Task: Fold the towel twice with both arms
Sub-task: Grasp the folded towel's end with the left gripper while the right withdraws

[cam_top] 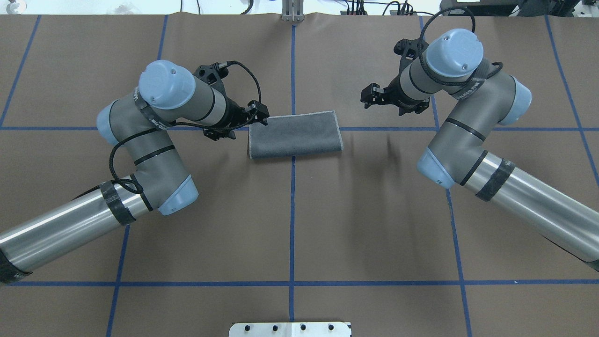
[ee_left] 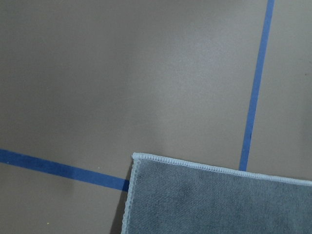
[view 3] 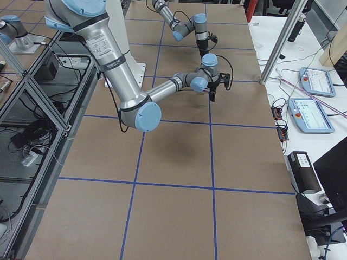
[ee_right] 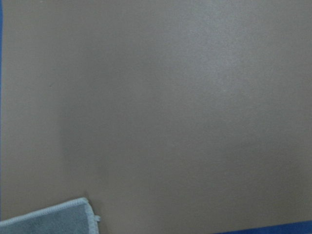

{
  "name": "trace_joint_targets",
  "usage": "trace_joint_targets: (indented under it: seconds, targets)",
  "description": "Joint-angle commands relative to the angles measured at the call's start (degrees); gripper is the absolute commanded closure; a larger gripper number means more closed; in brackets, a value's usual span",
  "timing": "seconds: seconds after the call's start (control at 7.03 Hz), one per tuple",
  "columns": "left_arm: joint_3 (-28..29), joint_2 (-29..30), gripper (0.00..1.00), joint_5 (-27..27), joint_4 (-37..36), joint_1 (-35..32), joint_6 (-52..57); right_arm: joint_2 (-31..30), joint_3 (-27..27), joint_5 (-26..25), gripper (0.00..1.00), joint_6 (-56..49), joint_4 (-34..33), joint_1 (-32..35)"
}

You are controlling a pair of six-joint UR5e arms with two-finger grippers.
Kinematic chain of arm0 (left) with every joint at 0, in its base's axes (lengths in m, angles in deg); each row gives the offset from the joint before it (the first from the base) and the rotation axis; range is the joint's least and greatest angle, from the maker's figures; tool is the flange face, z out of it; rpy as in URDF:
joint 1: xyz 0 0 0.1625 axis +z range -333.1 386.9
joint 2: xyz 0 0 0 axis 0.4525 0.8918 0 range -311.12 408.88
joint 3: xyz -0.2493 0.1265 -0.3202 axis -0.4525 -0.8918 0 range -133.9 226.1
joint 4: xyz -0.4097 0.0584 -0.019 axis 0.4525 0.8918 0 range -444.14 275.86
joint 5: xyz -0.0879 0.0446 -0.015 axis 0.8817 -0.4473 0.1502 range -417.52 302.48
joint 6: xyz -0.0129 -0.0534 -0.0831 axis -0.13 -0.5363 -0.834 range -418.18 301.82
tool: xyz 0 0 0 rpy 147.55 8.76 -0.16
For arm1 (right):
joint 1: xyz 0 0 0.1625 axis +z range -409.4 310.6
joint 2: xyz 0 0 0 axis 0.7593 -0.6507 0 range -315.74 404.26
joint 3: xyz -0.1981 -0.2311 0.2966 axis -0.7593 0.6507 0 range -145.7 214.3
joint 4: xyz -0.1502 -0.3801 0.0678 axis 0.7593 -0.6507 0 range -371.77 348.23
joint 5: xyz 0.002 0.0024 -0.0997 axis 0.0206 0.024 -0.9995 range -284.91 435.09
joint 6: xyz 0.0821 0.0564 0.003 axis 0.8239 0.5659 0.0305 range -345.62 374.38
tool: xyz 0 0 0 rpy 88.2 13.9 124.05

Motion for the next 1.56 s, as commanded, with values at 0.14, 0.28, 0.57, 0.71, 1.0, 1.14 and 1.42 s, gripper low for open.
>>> trace_joint_targets:
  seconds: [0.14,0.28,0.57,0.71,1.0,1.14,1.42]
  targets:
    - [-0.22,-2.75,0.13,-0.31,6.53,1.75,-11.55,-3.47,-1.45,5.94,0.01,-9.39,-0.05,4.62]
    - [0.04,-2.84,0.17,-0.84,8.11,2.36,-16.65,-4.10,-1.37,6.31,0.01,-10.46,-0.05,5.07]
    - [-0.04,-2.93,0.20,-3.74,8.30,2.46,-22.04,-4.01,-1.37,6.22,0.01,-10.47,-0.05,5.08]
    - [-0.04,-2.93,0.20,-5.14,8.30,2.72,-23.80,-4.01,-1.37,6.22,0.01,-10.47,-0.05,4.99]
    - [-0.13,-2.93,0.21,-5.41,8.30,3.68,-24.87,-4.01,-1.37,6.05,0.01,-10.47,-0.05,4.90]
    - [-0.13,-2.93,0.22,-5.41,8.30,4.04,-25.05,-4.01,-1.37,6.13,0.01,-10.47,-0.05,4.90]
    - [-0.39,-3.28,0.32,-5.76,8.30,4.65,-25.31,-3.93,-1.28,6.05,0.01,-10.47,-0.05,4.90]
